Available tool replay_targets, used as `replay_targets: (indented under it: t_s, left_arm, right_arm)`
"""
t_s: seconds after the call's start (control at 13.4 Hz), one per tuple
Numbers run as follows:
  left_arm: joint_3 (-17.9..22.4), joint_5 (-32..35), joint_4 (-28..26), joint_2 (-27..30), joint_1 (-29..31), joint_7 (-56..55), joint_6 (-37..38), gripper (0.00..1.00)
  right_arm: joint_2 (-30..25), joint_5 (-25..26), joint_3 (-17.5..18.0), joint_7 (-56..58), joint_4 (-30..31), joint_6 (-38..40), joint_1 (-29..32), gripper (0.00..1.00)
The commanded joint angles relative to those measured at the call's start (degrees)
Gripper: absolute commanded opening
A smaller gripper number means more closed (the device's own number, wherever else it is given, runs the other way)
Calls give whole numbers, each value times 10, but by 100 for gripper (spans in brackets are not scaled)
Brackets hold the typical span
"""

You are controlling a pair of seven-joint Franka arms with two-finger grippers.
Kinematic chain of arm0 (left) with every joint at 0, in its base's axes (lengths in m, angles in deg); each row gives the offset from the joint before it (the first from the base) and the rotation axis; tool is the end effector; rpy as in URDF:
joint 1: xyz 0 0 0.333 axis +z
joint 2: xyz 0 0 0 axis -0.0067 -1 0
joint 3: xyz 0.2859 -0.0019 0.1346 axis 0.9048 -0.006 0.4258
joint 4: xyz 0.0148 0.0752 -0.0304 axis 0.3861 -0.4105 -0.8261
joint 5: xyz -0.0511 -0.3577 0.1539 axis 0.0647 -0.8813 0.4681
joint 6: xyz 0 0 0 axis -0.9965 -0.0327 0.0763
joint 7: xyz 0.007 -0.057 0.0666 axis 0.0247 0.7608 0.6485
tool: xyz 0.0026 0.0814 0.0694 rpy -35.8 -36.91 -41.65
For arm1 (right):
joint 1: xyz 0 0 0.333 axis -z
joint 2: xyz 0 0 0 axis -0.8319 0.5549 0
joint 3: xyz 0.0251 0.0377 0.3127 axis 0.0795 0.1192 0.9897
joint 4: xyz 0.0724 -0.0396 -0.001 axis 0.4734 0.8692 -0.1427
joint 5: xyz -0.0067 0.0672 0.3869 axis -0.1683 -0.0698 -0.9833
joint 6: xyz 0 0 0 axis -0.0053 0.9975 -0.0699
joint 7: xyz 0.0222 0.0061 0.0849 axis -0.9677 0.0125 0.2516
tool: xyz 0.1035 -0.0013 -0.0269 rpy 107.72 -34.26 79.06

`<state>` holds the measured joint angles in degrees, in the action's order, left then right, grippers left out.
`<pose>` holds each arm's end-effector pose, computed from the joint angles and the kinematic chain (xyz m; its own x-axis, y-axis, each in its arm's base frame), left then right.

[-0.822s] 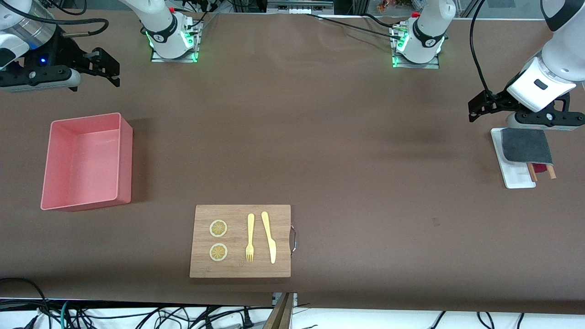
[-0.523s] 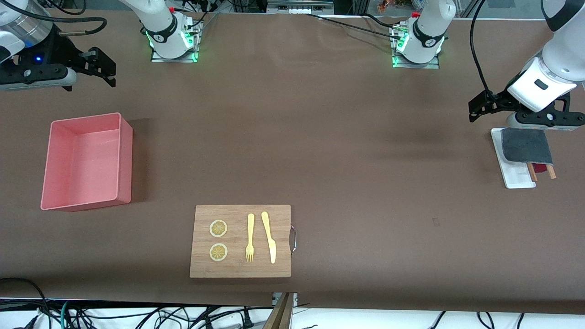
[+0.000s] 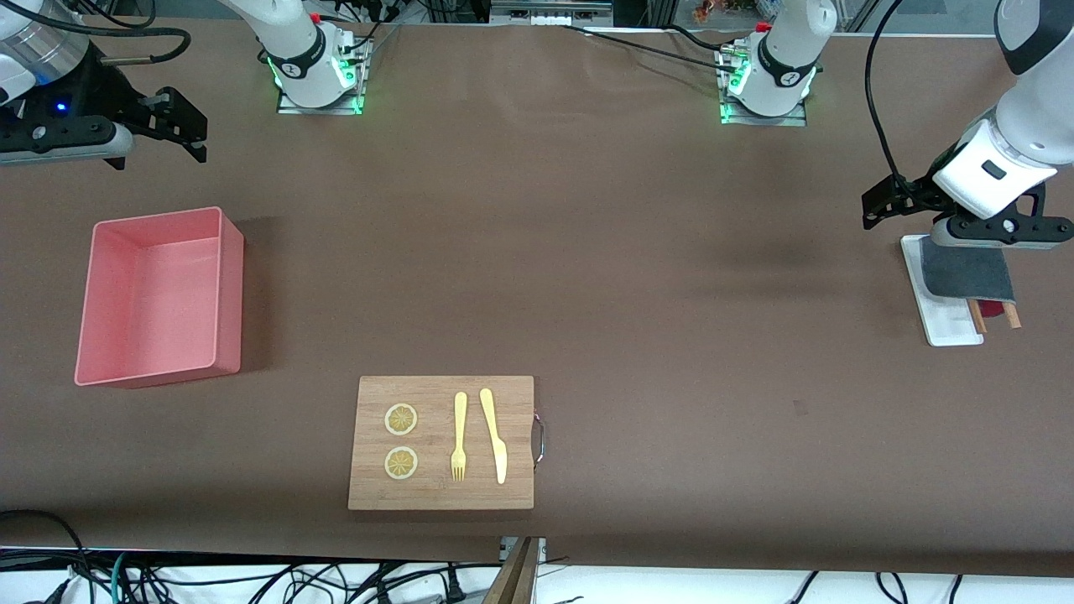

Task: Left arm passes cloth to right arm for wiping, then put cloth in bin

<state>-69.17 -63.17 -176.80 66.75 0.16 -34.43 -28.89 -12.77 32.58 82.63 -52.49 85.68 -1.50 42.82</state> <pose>0.5461 -0.0316 0.5545 0.9987 -0.0232 -0.0453 -0.0242 -0.9995 -0.0222 0.5153 0.0939 0.6497 0.9883 0.1527 -0.0044 0.1527 -0.9865 0.0593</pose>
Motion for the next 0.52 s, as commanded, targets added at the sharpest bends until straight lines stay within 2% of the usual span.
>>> replay_targets:
  t_s: [0.0,0.45]
  left_arm:
    - [1,12,17,-5,0,3,18,100]
    - [3,12,17,-6,0,24,30,100]
  right_arm:
    - [8,3,2,5,-17,13,6,100]
    - [7,0,3,8,-16,25,6,100]
